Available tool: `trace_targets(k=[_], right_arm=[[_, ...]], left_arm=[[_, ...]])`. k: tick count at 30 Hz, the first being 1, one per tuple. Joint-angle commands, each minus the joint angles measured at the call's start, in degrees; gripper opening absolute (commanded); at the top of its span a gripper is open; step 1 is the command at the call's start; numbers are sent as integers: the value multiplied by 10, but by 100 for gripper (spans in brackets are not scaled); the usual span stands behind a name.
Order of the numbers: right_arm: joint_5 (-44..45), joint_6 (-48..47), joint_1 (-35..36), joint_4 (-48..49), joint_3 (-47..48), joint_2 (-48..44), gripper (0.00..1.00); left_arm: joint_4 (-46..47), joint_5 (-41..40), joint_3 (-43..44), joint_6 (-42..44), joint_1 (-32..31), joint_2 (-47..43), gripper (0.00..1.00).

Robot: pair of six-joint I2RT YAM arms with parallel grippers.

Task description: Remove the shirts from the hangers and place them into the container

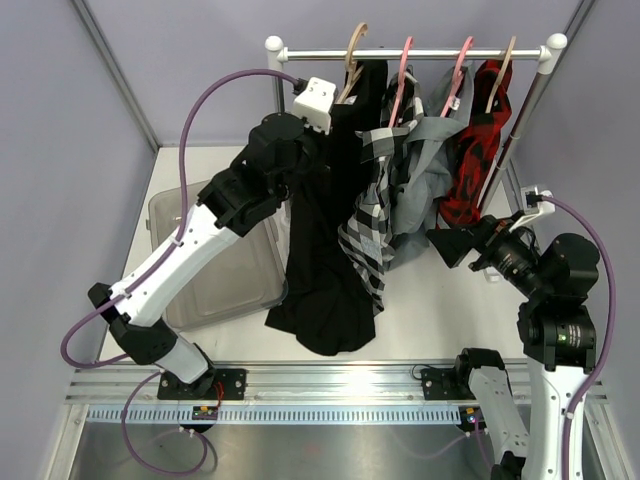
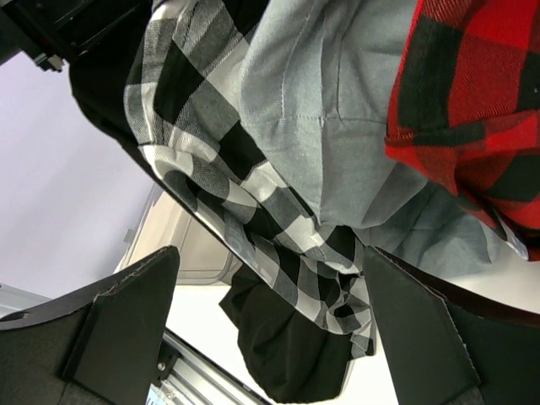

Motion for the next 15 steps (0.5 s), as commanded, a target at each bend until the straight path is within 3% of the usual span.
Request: trace_targets(k=[1,4,9,12,15], right_arm=[[-44,-4,-2,16,37,19,99],[-72,2,-2,23,63,41,99],[-72,20,20,45,114,91,99],[-26,11,94,45,158,146,99],[77,-23,209,13,260,239,94]], left_arm=[[20,-20,63,-52,-9,-60,0],[-71,-30,37,-103,-30,-98,0],[-113,-23,-43,-153,-45,-197,0],[-143,-4,-48,-168,-45,-217,0],[-200,15,-13,-188,-45,-224,0]])
